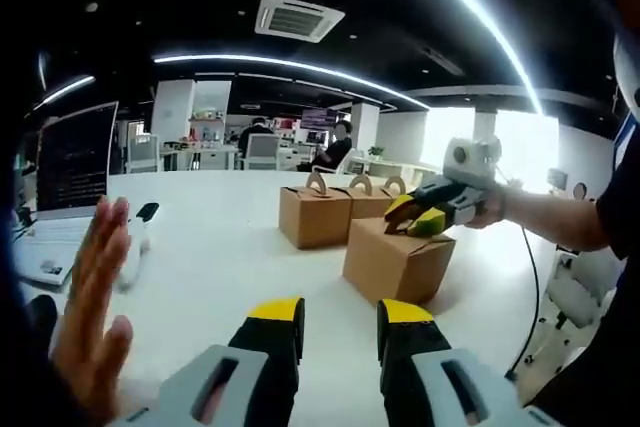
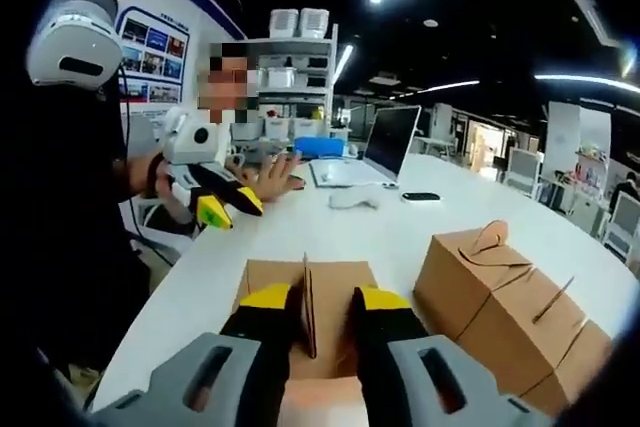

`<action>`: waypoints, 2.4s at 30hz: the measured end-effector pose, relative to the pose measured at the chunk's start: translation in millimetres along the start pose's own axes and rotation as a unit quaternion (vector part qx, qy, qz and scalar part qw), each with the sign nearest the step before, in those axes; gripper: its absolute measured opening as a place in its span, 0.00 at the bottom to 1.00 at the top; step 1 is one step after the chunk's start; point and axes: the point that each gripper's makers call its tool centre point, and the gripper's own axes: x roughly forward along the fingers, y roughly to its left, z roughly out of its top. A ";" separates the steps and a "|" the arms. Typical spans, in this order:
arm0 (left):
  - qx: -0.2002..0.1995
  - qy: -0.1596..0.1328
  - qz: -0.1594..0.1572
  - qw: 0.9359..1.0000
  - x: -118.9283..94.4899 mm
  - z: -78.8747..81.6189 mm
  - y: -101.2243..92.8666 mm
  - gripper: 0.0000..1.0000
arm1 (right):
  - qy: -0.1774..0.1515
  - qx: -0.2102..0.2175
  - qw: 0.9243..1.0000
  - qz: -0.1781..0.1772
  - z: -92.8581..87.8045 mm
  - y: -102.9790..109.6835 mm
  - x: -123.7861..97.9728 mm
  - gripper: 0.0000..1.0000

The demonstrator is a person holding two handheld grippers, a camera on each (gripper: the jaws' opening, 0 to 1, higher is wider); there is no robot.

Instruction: Pick up one paper box from the group, open the paper box, and remove the item inside

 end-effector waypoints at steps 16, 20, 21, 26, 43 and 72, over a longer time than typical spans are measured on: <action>0.001 -0.002 0.001 1.000 1.5 2.0 0.2 0.31 | -0.052 0.012 0.998 -0.032 25.4 3.3 -19.4 0.24; 0.002 -0.001 0.000 1.000 3.0 1.5 -0.5 0.31 | -0.067 0.018 0.996 -0.048 28.7 2.4 -26.3 0.24; 0.002 -0.001 -0.001 1.000 3.7 1.5 -1.0 0.31 | -0.071 0.020 0.996 -0.053 30.3 3.4 -28.5 0.24; 0.001 -0.002 -0.008 1.000 7.5 2.4 -4.8 0.31 | -0.084 0.021 0.993 -0.084 37.8 5.5 -37.7 0.25; 0.007 0.002 -0.022 1.000 18.3 5.8 -6.5 0.31 | -0.124 0.080 0.971 -0.186 13.3 11.4 -77.1 0.25; 0.020 0.003 -0.040 0.999 29.1 13.8 -9.0 0.31 | -0.104 0.086 0.965 -0.227 5.6 31.6 -56.5 0.25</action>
